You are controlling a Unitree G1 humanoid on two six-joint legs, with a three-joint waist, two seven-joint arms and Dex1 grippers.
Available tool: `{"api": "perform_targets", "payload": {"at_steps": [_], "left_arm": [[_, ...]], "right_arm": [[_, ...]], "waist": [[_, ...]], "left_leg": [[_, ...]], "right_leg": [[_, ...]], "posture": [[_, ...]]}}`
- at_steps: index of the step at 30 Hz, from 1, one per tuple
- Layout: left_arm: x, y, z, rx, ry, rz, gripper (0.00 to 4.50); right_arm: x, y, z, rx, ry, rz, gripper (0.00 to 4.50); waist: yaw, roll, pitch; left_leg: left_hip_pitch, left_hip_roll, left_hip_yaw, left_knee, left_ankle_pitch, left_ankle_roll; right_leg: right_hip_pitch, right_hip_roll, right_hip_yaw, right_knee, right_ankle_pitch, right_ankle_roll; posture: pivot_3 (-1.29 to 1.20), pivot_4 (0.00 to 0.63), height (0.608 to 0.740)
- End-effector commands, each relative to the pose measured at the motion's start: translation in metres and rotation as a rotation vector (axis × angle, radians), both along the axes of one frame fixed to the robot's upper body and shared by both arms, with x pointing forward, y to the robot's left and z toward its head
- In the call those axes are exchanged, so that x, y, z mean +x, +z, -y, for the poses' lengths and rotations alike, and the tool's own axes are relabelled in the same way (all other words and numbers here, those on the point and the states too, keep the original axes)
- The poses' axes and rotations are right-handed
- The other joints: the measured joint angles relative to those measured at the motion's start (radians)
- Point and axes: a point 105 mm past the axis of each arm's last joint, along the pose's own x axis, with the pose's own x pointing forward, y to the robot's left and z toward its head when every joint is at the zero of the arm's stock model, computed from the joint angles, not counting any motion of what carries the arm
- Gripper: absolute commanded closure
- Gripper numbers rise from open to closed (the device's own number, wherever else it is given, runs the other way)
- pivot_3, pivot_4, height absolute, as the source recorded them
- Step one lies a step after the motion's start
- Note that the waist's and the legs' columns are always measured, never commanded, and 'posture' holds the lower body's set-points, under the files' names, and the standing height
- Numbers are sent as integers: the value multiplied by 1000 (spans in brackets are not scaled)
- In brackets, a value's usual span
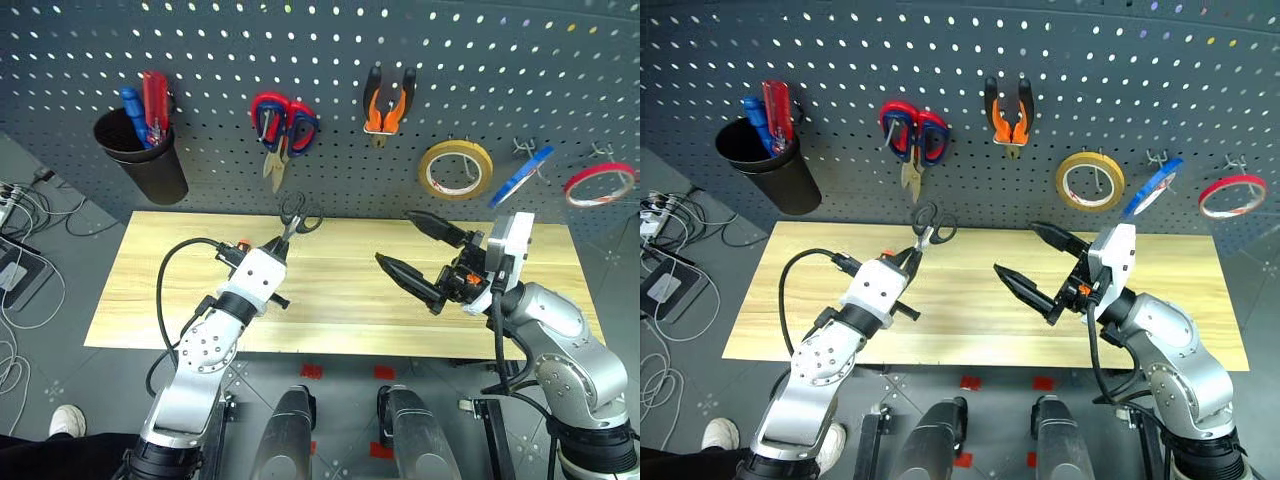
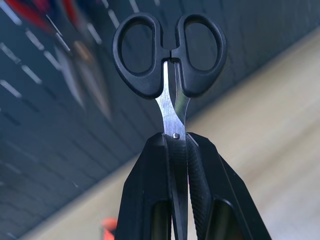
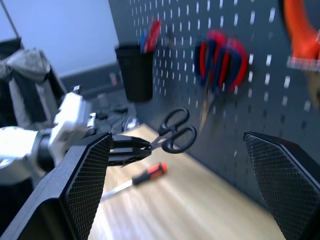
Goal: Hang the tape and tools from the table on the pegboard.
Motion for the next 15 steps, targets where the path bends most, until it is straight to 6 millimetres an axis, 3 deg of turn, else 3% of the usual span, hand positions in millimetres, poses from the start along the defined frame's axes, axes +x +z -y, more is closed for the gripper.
{"api": "perform_targets", "payload": {"at_steps": [1,8,15], "left_arm": [[-3,30,3,-6,9,167,4328],[11,52,2,-34,30,265,4328],[14,51,-1,-55,42,261,4328]], "right_arm": [[-3,18,-1,33,-19,83,0],[6,20,1,22,-64,122,0],[7,17,1,17,-78,130,0]], "waist": [[1,-1,-16],[12,-3,-57],[12,-3,-79]], "left_leg": [[0,0,0,0,0,0],[0,-1,3,1,0,0],[1,-1,3,0,0,0]], "right_leg": [[0,0,0,0,0,0],[1,4,0,0,0,0],[0,7,1,0,0,0]], "posture": [[67,186,740],[62,161,740],[56,148,740]]}}
